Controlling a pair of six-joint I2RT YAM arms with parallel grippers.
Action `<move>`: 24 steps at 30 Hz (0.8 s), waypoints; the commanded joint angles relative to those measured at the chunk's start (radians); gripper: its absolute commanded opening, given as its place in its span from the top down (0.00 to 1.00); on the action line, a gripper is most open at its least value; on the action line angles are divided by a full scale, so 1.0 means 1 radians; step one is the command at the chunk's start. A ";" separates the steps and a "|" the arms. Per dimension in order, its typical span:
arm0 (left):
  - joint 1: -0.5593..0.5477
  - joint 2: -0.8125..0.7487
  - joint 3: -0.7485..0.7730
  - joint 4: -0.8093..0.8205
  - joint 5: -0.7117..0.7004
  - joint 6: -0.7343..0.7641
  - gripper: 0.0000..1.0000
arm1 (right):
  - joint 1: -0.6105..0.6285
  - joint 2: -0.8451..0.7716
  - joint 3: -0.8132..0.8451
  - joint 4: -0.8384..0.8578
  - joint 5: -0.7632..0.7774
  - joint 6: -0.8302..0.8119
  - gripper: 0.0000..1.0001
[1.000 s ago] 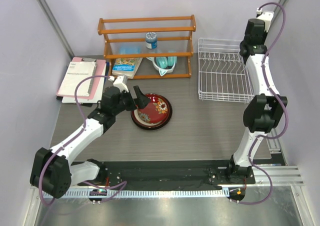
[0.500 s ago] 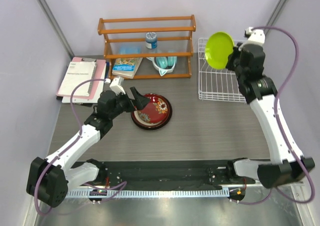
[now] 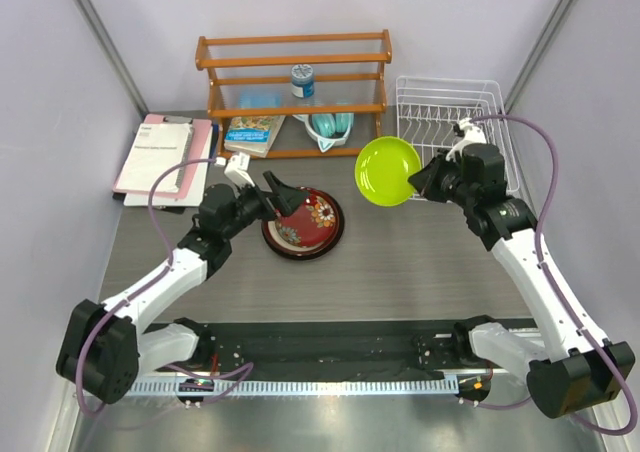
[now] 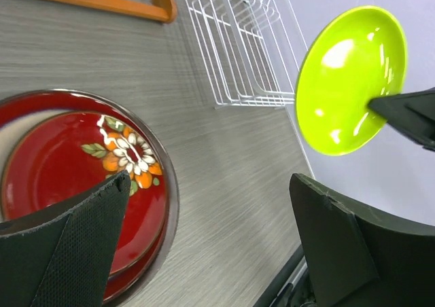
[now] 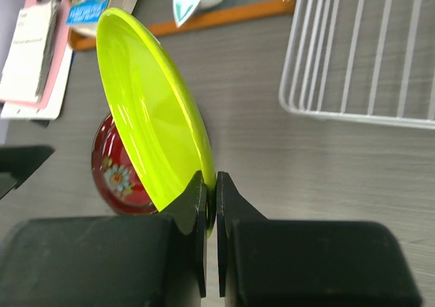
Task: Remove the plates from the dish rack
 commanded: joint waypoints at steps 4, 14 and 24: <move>-0.059 0.076 0.039 0.122 0.011 -0.025 0.00 | 0.048 -0.032 -0.081 0.186 -0.171 0.128 0.99; -0.108 0.151 0.115 0.141 -0.008 -0.028 0.01 | 0.157 0.039 -0.138 0.287 -0.165 0.200 0.99; -0.116 0.182 0.124 0.142 -0.012 -0.024 0.15 | 0.233 0.072 -0.152 0.370 -0.194 0.248 0.99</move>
